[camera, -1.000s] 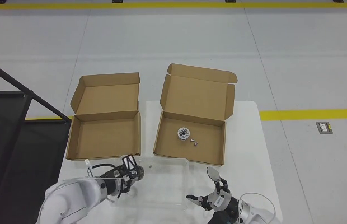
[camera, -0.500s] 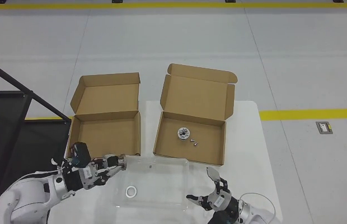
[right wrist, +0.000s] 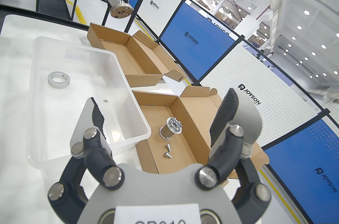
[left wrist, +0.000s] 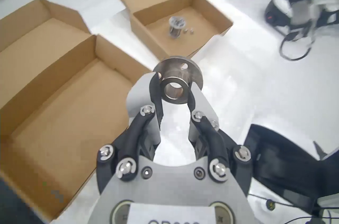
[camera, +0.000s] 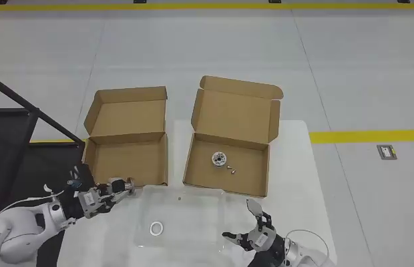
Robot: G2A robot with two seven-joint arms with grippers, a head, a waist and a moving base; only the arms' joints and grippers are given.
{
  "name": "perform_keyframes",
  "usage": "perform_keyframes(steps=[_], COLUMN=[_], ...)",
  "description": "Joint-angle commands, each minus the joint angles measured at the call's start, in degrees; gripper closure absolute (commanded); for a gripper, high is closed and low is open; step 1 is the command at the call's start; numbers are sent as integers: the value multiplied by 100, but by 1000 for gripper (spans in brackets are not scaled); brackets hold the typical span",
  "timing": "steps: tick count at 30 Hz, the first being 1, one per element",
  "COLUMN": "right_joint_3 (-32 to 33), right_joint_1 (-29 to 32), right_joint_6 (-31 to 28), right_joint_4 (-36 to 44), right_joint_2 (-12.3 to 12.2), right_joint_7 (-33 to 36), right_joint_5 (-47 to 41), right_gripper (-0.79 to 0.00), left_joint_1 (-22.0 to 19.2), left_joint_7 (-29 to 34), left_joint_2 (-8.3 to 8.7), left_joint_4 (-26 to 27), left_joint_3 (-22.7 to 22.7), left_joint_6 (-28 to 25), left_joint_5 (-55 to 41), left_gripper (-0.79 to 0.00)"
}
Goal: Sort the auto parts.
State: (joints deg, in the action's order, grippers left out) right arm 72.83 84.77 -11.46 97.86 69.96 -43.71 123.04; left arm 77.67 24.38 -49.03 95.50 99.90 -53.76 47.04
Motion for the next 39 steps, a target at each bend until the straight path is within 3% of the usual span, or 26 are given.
perform_keyframes(steps=[1, 9, 21, 24, 32, 39], right_joint_3=[0, 0, 0, 0, 0, 0], right_joint_1=[0, 0, 0, 0, 0, 0], right_joint_6=[0, 0, 0, 0, 0, 0], right_joint_4=[0, 0, 0, 0, 0, 0], right_joint_2=[0, 0, 0, 0, 0, 0], right_joint_7=[2, 2, 2, 2, 2, 2], right_joint_5=[0, 0, 0, 0, 0, 0], right_gripper=[-785, -785, -785, -785, -785, -785], left_joint_1=[61, -286, -279, -333, -1659, -2737], left_joint_7=[7, 674, 663, 749, 1355, 1403], left_joint_2=[-24, -110, -111, -143, -297, -480], left_joint_4=[148, 162, 162, 14, -1310, -2628], left_joint_3=[-89, -622, -623, -735, -1537, -2262], left_joint_6=[728, 2817, 2837, 3247, 3810, 3879], left_joint_5=[672, 1661, 1670, 1703, 1331, 1227], left_gripper=[0, 0, 0, 0, 0, 0])
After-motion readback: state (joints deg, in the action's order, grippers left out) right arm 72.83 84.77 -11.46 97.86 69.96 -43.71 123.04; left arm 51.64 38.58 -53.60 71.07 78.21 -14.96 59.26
